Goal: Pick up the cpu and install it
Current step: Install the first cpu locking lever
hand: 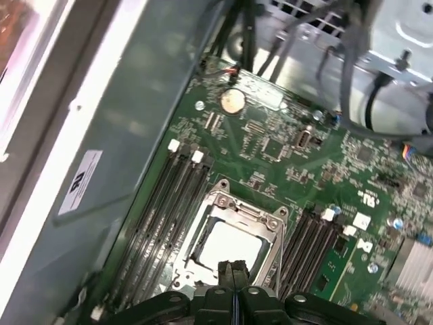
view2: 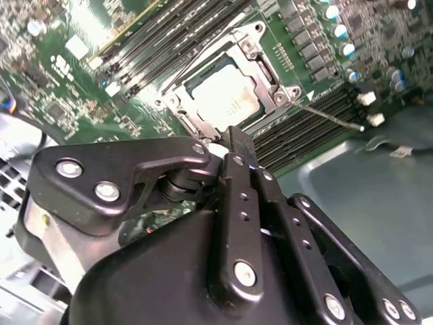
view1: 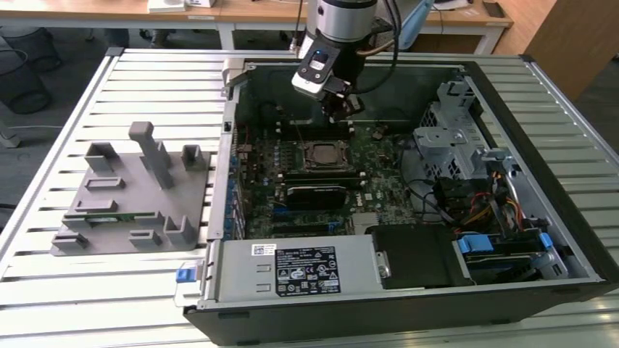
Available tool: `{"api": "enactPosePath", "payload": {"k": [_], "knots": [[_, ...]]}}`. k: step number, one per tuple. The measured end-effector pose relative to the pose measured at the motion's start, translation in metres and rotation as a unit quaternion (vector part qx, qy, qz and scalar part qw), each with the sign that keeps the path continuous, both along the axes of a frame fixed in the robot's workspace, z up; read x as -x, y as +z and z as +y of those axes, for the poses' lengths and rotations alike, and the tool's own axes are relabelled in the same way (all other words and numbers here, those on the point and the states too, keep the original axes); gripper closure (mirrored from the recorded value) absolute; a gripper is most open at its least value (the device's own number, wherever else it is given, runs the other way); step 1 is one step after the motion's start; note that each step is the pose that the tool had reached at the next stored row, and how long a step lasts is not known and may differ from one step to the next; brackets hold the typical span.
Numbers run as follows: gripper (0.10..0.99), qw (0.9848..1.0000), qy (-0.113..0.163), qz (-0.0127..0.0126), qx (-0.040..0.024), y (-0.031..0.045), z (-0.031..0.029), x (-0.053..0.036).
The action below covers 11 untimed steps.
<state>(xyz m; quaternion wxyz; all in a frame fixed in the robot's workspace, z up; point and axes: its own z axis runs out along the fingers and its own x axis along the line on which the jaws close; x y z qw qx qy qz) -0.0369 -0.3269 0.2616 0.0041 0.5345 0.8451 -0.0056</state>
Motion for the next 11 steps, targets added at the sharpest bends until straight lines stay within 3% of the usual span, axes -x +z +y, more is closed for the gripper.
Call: {"api": "enactPosePath", "payload": {"k": [6, 11], "knots": [[0.980, 0.9985, 0.054, 0.0000, 0.0000, -0.0009, 0.0000, 0.0000], [0.980, 0.9950, 0.100, 0.0000, 0.0000, -0.0014, 0.0000, 0.0000]]}}
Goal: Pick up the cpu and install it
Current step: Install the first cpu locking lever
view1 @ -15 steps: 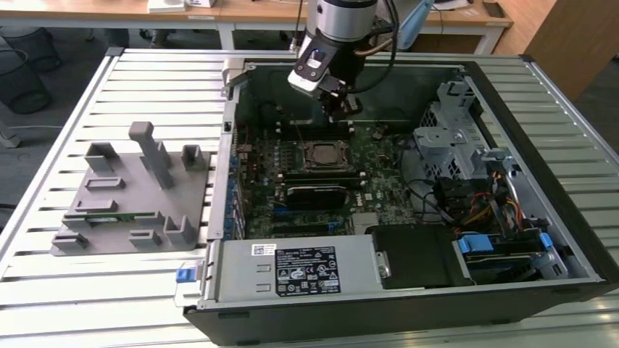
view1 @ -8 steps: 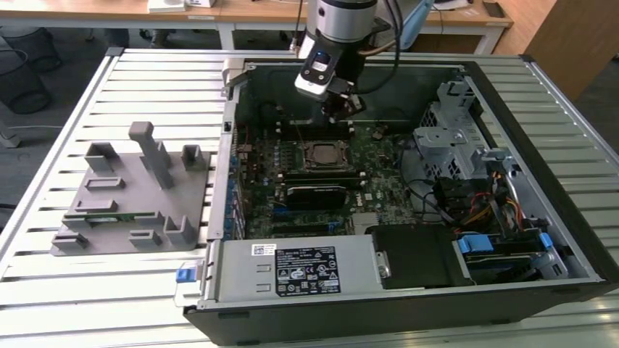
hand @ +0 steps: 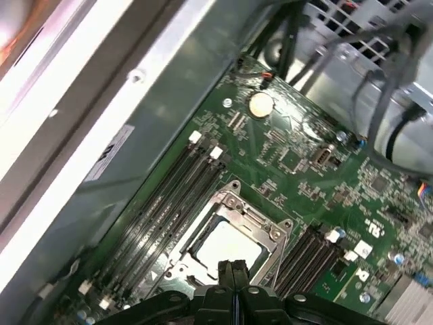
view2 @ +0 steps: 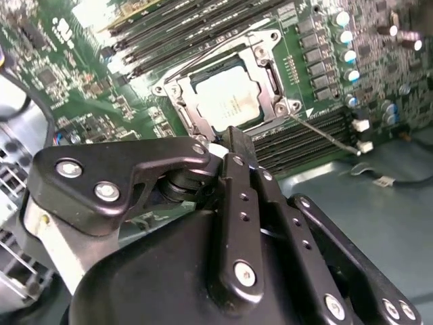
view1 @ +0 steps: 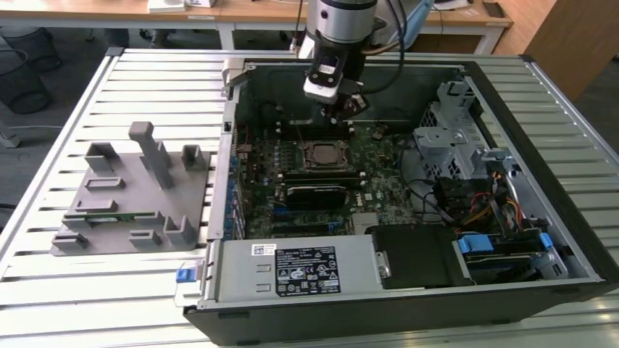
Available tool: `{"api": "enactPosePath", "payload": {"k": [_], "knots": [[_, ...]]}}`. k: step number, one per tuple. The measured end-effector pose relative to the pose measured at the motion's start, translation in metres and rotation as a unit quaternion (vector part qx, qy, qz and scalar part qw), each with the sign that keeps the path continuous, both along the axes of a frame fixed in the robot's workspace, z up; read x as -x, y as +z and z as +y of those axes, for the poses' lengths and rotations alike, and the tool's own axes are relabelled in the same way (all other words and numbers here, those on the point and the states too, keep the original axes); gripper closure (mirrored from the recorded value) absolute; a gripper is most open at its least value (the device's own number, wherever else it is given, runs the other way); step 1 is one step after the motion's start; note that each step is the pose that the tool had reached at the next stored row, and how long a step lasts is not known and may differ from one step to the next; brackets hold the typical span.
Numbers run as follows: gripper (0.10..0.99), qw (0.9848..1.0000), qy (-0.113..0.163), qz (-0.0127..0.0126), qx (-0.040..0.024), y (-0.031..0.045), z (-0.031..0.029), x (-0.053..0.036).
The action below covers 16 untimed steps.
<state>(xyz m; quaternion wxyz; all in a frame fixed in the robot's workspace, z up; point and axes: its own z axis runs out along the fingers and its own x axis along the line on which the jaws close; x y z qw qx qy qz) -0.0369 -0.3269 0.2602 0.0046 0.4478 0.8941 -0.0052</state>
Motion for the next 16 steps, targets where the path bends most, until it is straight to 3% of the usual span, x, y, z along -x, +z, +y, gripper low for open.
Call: {"api": "enactPosePath", "payload": {"k": [4, 8, 12, 16], "knots": [[0.980, 0.9993, 0.037, 0.0000, 0.0000, -0.0003, 0.0000, 0.0000], [0.980, 0.9974, 0.073, 0.0000, 0.0000, -0.0006, 0.0000, 0.0000], [0.980, 0.9940, 0.109, 0.0000, 0.0000, -0.0010, 0.0000, 0.0000], [0.980, 0.9894, 0.145, 0.0000, 0.0000, -0.0016, 0.0000, 0.0000]]}}
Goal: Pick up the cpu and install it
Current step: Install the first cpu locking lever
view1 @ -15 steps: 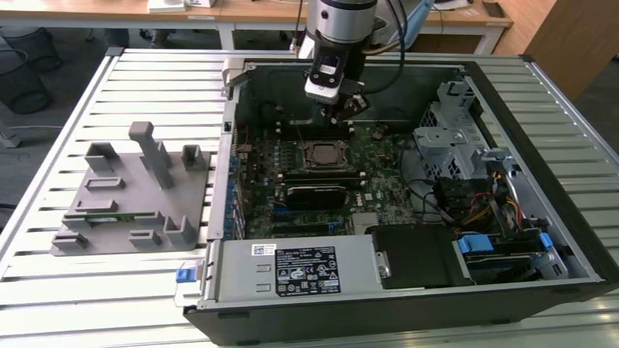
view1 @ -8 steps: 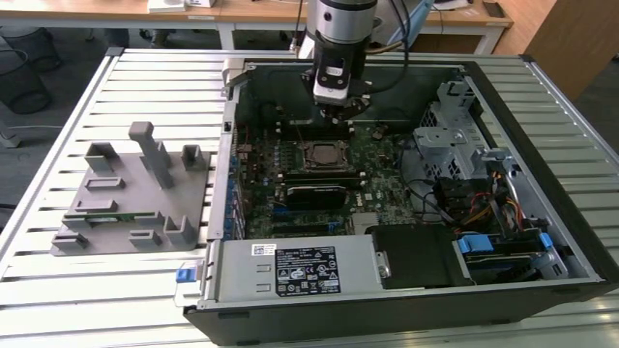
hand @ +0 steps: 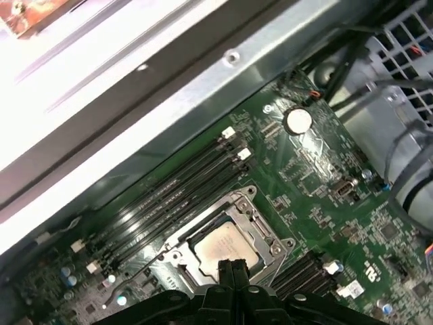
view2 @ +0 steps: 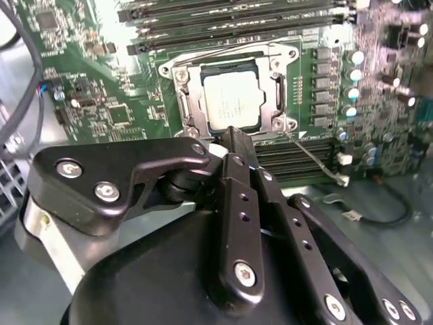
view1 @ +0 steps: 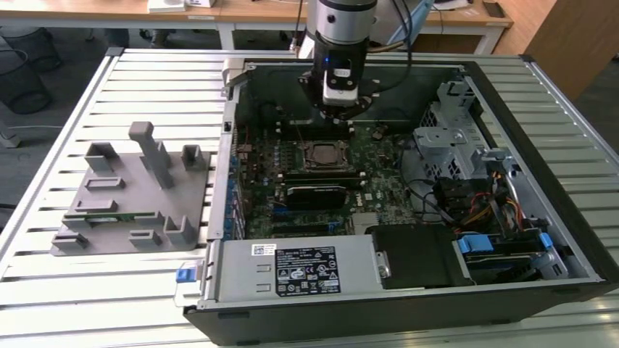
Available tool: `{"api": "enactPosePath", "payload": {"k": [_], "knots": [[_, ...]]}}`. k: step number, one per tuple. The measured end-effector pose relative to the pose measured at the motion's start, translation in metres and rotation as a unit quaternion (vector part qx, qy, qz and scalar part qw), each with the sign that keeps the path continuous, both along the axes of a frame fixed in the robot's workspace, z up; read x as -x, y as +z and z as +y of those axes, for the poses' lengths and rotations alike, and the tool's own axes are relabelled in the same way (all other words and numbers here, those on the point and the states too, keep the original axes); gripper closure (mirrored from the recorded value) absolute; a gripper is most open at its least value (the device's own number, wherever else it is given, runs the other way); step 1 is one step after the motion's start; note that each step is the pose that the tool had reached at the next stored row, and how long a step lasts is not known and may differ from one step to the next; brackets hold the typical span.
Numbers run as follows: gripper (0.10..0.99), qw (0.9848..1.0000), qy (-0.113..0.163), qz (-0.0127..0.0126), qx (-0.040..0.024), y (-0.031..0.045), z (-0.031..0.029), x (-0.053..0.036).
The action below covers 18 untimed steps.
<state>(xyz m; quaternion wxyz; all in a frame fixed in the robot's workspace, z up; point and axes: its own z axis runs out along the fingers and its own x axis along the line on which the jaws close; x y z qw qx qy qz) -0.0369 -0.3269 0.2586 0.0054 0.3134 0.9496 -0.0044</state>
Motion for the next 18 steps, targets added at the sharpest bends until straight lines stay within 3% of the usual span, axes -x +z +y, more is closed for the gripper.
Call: {"api": "enactPosePath", "payload": {"k": [5, 9, 13, 18], "knots": [[0.980, 0.9990, 0.046, 0.0000, 0.0000, -0.0009, 0.0000, 0.0000], [0.980, 0.9967, 0.082, 0.0000, 0.0000, -0.0013, 0.0000, 0.0000], [0.980, 0.9932, 0.116, -0.0002, -0.0007, -0.0019, 0.0000, 0.0000], [0.980, 0.9870, 0.161, -0.0001, -0.0007, -0.0030, 0.0000, 0.0000]]}}
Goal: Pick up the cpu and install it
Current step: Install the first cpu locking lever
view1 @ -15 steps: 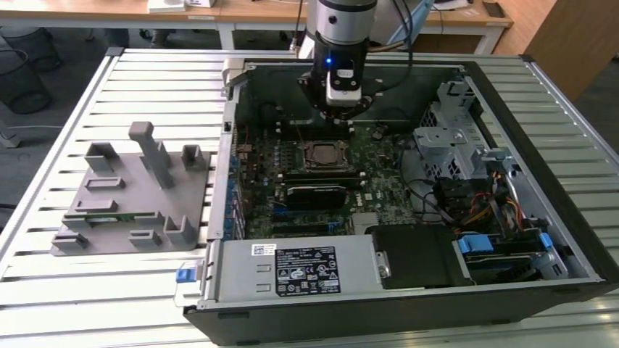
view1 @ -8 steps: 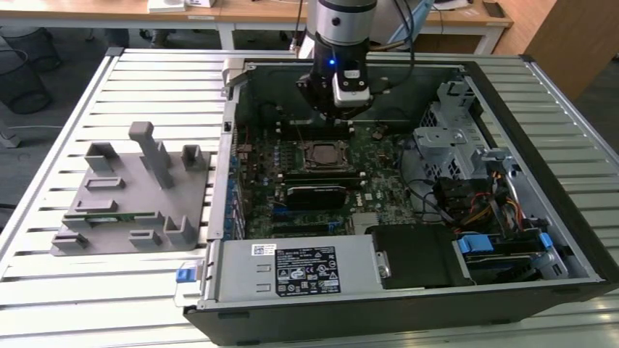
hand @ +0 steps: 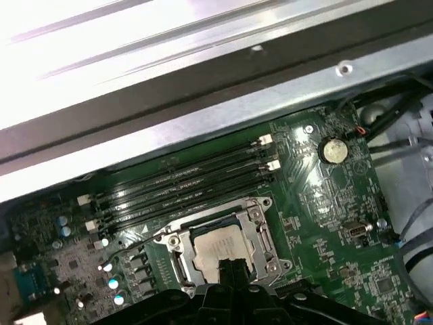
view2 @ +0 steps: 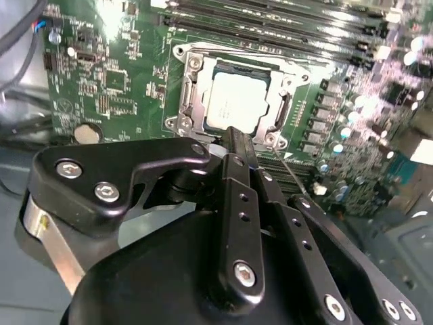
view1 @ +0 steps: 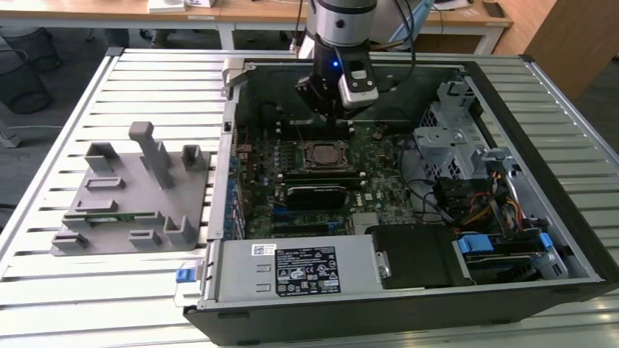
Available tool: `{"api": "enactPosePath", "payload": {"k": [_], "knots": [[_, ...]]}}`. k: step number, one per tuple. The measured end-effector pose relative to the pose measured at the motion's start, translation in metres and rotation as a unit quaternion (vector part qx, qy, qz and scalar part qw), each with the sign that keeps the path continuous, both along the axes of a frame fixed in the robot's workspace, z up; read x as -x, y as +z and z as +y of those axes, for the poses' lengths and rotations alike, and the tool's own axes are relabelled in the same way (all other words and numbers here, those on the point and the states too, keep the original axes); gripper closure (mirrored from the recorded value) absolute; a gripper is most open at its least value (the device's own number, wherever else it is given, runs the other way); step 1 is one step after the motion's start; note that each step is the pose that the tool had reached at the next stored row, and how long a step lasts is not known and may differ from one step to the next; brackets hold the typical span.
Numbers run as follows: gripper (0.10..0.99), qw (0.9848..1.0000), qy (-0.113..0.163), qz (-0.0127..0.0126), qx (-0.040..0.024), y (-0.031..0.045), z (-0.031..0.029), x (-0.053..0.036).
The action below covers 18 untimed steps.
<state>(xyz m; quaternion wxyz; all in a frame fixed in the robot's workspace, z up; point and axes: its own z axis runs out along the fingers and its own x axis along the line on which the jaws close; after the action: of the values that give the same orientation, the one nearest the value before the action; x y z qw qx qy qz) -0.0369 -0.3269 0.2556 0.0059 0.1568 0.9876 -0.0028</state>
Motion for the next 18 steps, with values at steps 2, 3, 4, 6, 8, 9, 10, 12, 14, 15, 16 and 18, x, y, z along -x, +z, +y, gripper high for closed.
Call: {"api": "enactPosePath", "payload": {"k": [2, 3, 4, 6, 8, 9, 10, 12, 14, 15, 16, 18], "knots": [[0.980, 0.9998, 0.019, 0.0000, 0.0000, -0.0006, 0.0000, 0.0000], [0.980, 0.9996, 0.028, 0.0000, 0.0000, -0.0008, 0.0000, 0.0000], [0.980, 0.9993, 0.037, 0.0000, 0.0000, -0.0011, 0.0000, 0.0000], [0.980, 0.9985, 0.055, 0.0000, 0.0000, -0.0016, 0.0000, 0.0000], [0.980, 0.9974, 0.073, 0.0000, 0.0000, -0.0020, 0.0000, 0.0000], [0.980, 0.9966, 0.082, 0.0000, 0.0000, -0.0023, 0.0000, 0.0000], [0.980, 0.9958, 0.091, 0.0000, 0.0000, -0.0025, 0.0000, 0.0000], [0.980, 0.9940, 0.109, 0.0000, 0.0001, -0.0028, 0.0000, 0.0000], [0.980, 0.9922, 0.124, 0.0000, -0.0002, -0.0030, 0.0000, 0.0001], [0.980, 0.9920, 0.126, -0.0002, -0.0014, -0.0031, 0.0000, 0.0005], [0.980, 0.9919, 0.127, -0.0006, -0.0040, -0.0032, 0.0000, 0.0016], [0.980, 0.9918, 0.127, -0.0012, -0.0099, -0.0032, 0.0000, 0.0041]]}}
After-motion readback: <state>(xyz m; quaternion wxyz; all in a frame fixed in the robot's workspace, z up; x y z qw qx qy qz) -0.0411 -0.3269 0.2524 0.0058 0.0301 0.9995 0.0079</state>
